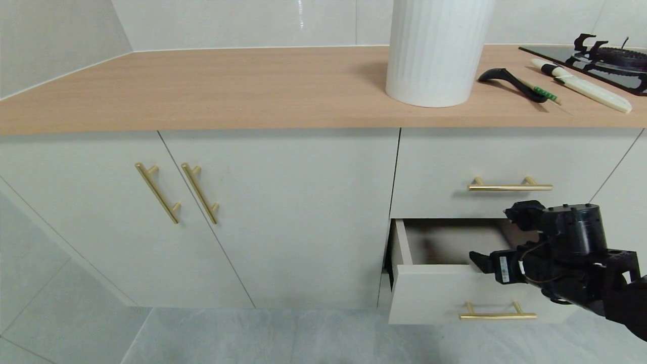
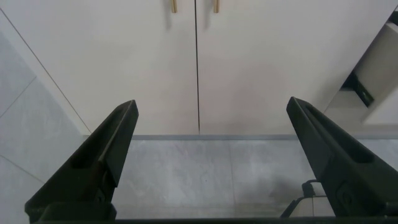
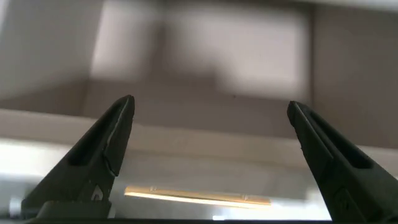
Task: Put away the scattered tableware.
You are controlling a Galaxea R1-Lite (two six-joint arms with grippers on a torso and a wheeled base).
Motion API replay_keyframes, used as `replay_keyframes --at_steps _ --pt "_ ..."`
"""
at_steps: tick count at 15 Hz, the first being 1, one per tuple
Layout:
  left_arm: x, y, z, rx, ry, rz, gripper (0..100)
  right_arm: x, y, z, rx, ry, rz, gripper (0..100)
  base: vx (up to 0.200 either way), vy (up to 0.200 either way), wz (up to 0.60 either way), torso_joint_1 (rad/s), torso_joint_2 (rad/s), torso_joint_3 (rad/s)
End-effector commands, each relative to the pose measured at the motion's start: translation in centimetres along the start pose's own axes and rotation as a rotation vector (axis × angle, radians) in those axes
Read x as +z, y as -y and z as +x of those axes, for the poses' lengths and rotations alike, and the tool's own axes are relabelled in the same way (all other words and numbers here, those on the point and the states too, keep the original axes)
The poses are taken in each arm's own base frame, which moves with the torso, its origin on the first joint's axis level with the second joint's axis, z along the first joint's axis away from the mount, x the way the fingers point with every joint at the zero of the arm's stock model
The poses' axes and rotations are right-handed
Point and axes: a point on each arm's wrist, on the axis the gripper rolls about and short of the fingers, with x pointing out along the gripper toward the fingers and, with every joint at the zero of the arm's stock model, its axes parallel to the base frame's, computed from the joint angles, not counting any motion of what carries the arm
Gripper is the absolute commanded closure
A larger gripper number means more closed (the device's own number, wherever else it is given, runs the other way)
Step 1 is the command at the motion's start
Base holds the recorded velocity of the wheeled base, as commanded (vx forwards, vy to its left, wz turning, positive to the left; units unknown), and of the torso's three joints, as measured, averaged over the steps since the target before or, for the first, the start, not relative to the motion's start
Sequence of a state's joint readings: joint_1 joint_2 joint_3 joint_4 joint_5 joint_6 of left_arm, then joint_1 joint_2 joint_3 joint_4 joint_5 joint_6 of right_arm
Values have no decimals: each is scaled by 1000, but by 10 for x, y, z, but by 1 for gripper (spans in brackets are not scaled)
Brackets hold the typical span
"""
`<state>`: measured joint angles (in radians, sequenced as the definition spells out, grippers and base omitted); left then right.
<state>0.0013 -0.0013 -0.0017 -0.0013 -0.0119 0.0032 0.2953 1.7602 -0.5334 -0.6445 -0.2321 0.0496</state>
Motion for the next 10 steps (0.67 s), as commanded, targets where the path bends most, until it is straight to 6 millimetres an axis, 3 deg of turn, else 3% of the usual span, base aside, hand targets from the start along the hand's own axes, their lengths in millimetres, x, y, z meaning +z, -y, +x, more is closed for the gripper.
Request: replay_keyframes --at_steps 1,10 --pt "0 0 0 0 -3 0 0 9 2 -14 19 29 -2 0 0 0 0 0 0 0" --pt "0 0 0 0 -1 0 0 -3 9 -54 123 -232 -190 0 0 0 0 0 0 0"
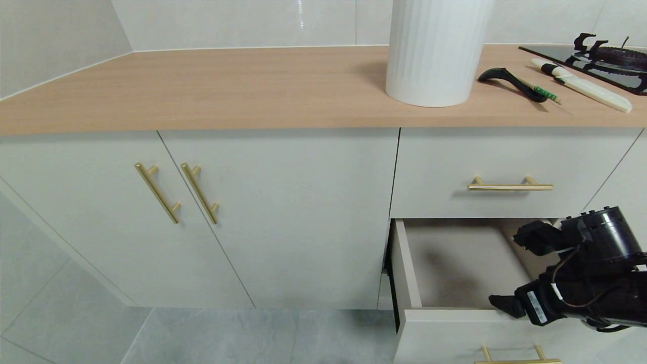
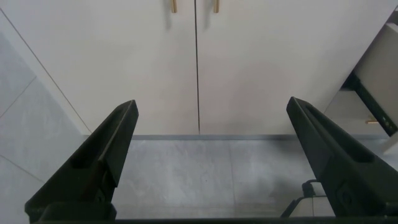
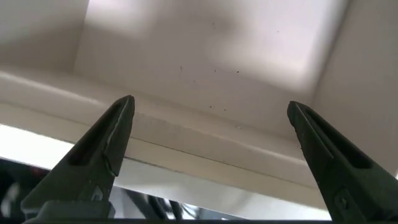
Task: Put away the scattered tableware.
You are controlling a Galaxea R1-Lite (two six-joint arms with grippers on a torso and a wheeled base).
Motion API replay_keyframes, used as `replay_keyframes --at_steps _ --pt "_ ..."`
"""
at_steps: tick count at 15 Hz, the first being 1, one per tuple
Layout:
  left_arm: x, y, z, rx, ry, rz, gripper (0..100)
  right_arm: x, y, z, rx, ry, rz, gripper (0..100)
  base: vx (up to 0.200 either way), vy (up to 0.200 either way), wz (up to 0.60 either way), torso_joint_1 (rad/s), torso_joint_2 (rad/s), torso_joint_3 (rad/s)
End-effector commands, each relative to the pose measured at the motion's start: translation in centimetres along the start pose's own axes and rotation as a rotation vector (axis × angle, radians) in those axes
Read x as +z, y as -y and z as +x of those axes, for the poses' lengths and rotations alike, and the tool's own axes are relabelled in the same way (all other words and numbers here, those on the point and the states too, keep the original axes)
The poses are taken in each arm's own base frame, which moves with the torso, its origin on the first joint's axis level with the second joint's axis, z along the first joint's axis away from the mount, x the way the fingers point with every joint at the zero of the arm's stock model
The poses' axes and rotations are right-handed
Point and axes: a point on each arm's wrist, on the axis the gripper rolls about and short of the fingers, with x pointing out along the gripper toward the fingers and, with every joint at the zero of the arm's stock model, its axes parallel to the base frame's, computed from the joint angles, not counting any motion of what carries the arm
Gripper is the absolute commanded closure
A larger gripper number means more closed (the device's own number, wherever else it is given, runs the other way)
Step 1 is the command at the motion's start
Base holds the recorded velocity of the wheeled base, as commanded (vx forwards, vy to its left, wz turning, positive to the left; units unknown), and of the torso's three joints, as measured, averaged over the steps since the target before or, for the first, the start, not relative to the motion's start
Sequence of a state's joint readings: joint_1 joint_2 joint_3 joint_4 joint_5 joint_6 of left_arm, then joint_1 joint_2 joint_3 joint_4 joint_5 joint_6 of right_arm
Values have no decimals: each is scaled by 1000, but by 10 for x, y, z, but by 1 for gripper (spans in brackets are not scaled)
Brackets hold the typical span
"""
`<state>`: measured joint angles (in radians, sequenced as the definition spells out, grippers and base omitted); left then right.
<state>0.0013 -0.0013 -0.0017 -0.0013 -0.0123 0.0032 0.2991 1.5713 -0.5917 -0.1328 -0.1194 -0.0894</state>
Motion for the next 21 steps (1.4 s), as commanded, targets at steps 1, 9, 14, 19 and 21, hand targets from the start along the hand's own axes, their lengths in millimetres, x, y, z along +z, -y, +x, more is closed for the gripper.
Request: replay_keyframes --at_steps 1,9,14,19,21 --pt "0 0 0 0 -1 0 0 -2 -1 -10 6 -6 -24 0 0 0 0 0 0 0" --pt "0 0 0 0 -1 0 0 -34 -31 -38 128 -260 -264 0 0 0 0 0 0 0" --pt "0 0 0 0 -1 0 0 -16 -31 -49 116 -200 -212 0 0 0 0 0 0 0" --pt "0 0 0 0 -1 0 0 27 -19 -104 122 61 139 0 0 0 0 0 0 0" --pt "0 0 0 0 -1 0 0 26 -7 -119 103 121 190 0 0 0 0 0 0 0"
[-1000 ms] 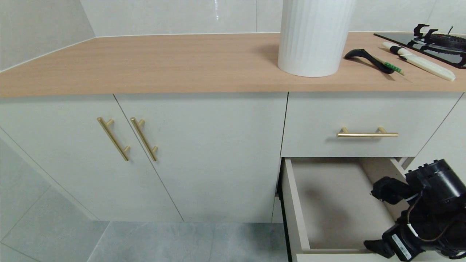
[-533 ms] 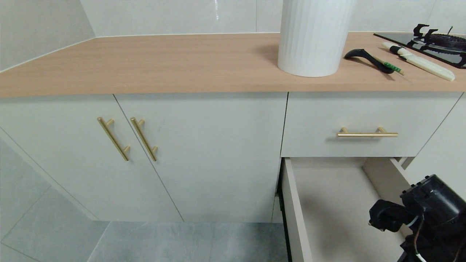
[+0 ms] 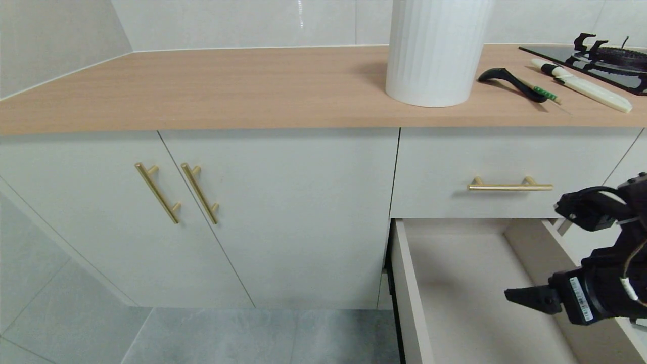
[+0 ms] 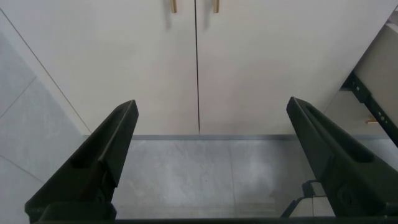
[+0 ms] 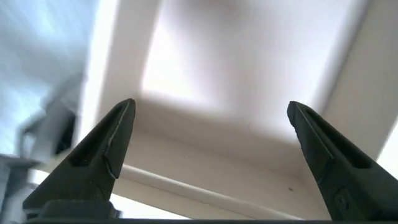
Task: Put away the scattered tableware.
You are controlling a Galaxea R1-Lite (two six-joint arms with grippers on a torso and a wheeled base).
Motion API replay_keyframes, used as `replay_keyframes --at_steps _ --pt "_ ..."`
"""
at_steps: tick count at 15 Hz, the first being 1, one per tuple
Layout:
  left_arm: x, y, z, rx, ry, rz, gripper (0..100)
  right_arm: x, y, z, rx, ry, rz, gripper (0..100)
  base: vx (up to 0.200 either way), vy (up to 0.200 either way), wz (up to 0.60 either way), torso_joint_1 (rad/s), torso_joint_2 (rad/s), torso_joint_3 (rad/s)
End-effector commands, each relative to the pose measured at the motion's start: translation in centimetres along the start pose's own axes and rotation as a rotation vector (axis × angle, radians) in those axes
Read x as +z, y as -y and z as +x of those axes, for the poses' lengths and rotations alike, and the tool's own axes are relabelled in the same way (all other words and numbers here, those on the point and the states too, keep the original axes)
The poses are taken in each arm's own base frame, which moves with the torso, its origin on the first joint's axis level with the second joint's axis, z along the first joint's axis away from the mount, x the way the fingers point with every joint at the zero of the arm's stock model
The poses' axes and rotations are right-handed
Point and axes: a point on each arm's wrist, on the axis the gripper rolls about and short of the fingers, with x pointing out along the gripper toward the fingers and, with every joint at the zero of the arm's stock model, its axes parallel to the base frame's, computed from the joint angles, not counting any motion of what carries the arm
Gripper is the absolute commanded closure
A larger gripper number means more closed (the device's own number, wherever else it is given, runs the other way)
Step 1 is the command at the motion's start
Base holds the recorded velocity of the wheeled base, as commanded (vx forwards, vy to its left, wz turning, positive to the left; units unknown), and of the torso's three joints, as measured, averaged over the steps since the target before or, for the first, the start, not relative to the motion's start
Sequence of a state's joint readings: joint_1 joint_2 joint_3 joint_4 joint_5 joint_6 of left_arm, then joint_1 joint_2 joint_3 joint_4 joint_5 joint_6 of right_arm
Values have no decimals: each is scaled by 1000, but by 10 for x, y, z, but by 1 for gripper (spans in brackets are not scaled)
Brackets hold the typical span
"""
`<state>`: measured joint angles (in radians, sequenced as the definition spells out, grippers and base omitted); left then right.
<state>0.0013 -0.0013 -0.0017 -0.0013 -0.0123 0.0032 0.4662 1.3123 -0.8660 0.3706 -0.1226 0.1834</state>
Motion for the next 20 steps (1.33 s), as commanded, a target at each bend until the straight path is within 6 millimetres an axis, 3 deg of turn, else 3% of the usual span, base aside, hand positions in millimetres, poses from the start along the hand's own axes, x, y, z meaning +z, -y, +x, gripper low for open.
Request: replay_keyframes --at_steps 1,4,9,13,20 --pt "0 0 0 0 -1 0 0 4 10 -23 -13 99 28 0 0 0 0 0 0 0" --pt "0 0 0 0 -1 0 0 6 20 -26 -54 133 18 0 0 0 0 0 0 0" --pt "0 0 0 0 -1 0 0 6 20 -29 -57 147 15 0 0 0 0 10 -23 -5" --pt "0 0 0 0 -1 0 0 4 20 -28 -59 143 -10 0 0 0 0 141 -190 -228" --pt "0 0 0 0 -3 0 0 3 21 -24 -66 126 -16 0 0 0 0 174 -550 -255"
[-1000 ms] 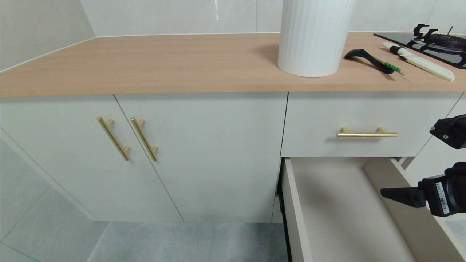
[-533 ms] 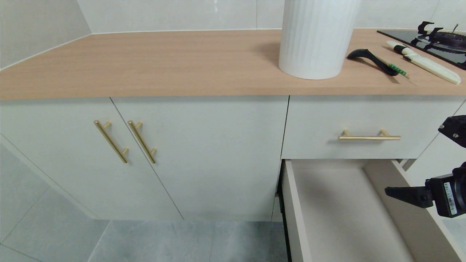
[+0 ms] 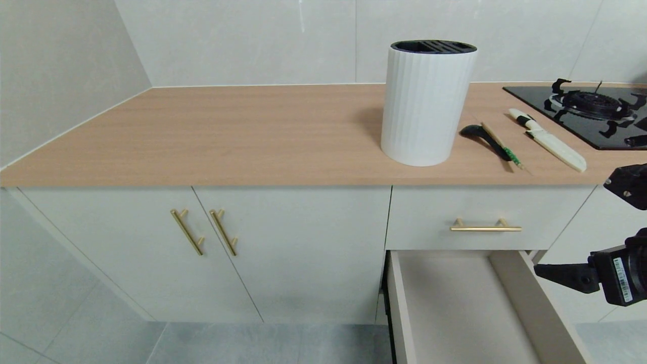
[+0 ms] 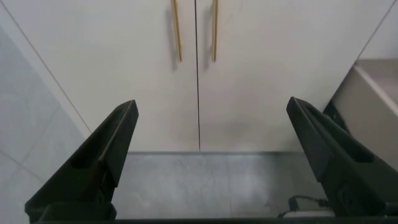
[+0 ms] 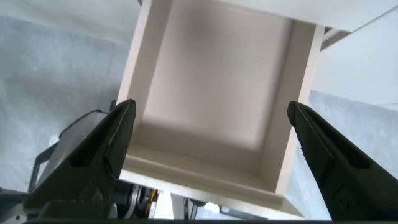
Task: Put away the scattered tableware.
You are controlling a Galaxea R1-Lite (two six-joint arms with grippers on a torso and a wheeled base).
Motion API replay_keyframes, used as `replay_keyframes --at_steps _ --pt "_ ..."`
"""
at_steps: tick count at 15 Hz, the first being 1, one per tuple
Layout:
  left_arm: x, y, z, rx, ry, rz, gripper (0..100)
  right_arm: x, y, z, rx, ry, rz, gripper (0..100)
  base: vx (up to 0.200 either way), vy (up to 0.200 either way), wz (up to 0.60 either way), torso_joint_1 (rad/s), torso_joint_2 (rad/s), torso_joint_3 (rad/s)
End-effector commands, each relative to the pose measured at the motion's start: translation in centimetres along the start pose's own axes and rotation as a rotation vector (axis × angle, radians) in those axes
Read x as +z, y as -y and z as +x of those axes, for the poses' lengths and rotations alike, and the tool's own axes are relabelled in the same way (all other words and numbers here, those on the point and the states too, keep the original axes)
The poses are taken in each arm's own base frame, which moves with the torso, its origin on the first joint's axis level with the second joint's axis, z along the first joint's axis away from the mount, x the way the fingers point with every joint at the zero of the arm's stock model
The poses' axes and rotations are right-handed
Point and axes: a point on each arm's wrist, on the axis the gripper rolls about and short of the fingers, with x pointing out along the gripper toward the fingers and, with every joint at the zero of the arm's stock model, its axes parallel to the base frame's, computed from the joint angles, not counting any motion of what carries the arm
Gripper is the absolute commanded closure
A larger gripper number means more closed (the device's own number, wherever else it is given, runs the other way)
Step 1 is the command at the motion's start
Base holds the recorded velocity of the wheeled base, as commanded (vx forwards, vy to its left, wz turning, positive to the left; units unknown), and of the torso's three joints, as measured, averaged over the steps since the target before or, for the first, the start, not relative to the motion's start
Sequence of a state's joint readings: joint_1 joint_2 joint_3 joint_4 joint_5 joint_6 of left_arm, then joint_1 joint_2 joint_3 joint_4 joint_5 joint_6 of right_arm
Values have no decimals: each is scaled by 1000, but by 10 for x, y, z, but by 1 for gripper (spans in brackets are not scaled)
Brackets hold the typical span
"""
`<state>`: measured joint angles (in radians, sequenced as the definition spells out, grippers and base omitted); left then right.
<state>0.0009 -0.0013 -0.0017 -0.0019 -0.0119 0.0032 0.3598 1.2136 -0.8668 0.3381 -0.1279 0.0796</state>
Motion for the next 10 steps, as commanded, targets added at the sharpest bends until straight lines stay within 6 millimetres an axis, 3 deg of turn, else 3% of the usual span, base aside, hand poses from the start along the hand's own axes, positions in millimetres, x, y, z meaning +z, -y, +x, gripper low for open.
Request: replay_keyframes --at_steps 1,4,6,8,9,10 --pt "0 0 0 0 -2 0 0 0 0 2 -2 -7 0 0 0 0 0 286 -408 -242" --pt "0 0 0 0 -2 0 0 8 0 -2 -7 42 6 0 0 0 0 98 -147 -84" --pt "0 0 0 0 -2 0 0 40 -1 -9 -18 147 28 0 0 0 0 0 0 0" --pt "0 0 0 0 -2 0 0 68 1 0 -71 165 45 0 0 0 0 0 0 0" --pt "0 0 0 0 -2 0 0 88 0 19 -115 154 64 0 0 0 0 0 0 0" --pt "0 0 0 0 -2 0 0 96 -1 31 -131 145 104 0 0 0 0 0 0 0"
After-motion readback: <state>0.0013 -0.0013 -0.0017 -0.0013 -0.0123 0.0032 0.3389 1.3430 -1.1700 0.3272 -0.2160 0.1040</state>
